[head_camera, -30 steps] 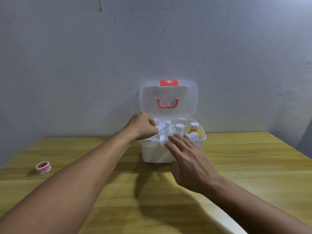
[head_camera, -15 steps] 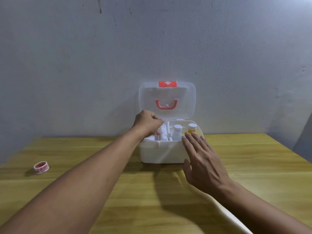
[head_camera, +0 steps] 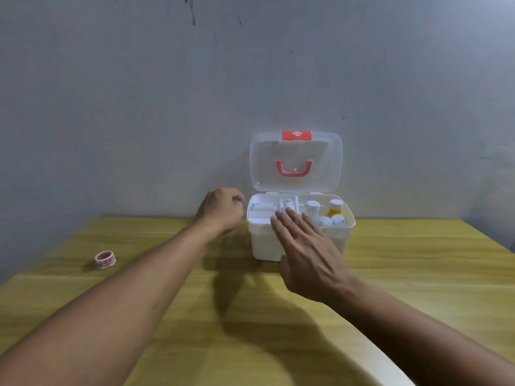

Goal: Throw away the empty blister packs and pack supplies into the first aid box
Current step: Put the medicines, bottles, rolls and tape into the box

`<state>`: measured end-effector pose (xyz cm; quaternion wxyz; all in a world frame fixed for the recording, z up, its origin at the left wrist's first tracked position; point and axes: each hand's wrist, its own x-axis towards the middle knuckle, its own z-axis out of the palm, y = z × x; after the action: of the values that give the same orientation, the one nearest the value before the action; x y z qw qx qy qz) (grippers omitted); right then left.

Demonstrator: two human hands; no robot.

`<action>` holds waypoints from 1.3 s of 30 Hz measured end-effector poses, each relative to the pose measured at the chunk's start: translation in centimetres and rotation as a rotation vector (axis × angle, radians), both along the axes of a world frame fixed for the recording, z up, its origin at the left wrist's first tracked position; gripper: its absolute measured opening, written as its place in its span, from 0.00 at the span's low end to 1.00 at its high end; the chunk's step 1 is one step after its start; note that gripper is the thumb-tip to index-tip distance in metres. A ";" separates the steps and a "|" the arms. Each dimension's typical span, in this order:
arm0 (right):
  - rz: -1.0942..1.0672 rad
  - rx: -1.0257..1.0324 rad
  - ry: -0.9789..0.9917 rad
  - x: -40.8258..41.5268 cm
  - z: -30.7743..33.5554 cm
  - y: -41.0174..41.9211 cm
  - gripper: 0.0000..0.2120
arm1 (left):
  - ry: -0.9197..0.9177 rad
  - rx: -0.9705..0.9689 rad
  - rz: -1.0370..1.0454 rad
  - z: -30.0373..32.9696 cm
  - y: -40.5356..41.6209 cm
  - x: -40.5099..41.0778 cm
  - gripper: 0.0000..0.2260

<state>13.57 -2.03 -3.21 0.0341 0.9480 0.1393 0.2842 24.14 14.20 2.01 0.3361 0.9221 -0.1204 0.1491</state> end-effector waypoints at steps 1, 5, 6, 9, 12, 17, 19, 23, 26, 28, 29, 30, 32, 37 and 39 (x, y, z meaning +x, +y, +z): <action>0.018 -0.011 0.008 0.3 0.2 0.8 0.35 | 0.005 0.002 0.020 -0.3 1.2 -0.2 0.13; 0.047 -0.035 0.023 0.8 0.7 2.8 0.33 | 0.082 -0.020 0.121 -1.7 6.6 -0.9 0.14; 0.044 -0.041 0.033 0.9 0.5 3.0 0.34 | 0.115 -0.013 0.139 -2.1 8.0 -1.1 0.13; 0.024 -0.034 0.026 1.3 -0.3 3.4 0.35 | 0.187 0.001 0.163 -3.9 11.2 -1.6 0.21; 0.019 -0.009 0.018 1.4 -0.7 3.7 0.35 | 0.198 0.072 0.118 -5.8 11.6 -1.6 0.23; 0.006 -0.009 -0.005 1.5 -0.9 3.8 0.35 | 0.105 0.214 -0.022 -7.4 10.1 -0.1 0.17; 0.004 -0.017 -0.004 1.6 -0.9 3.7 0.35 | 0.070 0.243 -0.022 -8.0 9.8 0.2 0.06; 0.006 -0.016 -0.002 1.7 -1.3 3.6 0.36 | 0.030 0.226 -0.018 -8.3 10.6 0.1 0.05; 0.013 0.002 -0.011 1.7 -1.5 3.7 0.35 | 0.048 0.214 0.026 -8.0 12.9 -0.2 0.06; 0.016 0.015 -0.014 1.8 -1.7 3.8 0.35 | 0.028 0.227 0.109 -7.7 15.1 -0.4 0.07; 0.017 0.019 -0.014 1.8 -1.7 3.8 0.35 | 0.005 0.241 0.161 -7.6 16.3 -0.5 0.07; 0.015 0.023 -0.011 1.8 -1.8 3.9 0.35 | -0.015 0.253 0.215 -7.5 17.4 -0.6 0.08; 0.008 0.034 -0.012 1.8 -1.9 3.9 0.35 | -0.024 0.268 0.307 -7.4 19.4 -0.8 0.11; 0.006 0.036 -0.036 1.8 -1.8 3.7 0.32 | 0.103 0.124 0.322 -7.9 21.7 -0.7 0.10; 0.009 0.036 -0.044 1.9 -1.7 3.6 0.32 | 0.115 0.092 0.309 -7.8 21.4 -0.7 0.10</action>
<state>15.47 1.61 -4.94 0.0186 0.9413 0.1376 0.3076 23.44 35.56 -5.74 0.2728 0.9511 0.0353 0.1405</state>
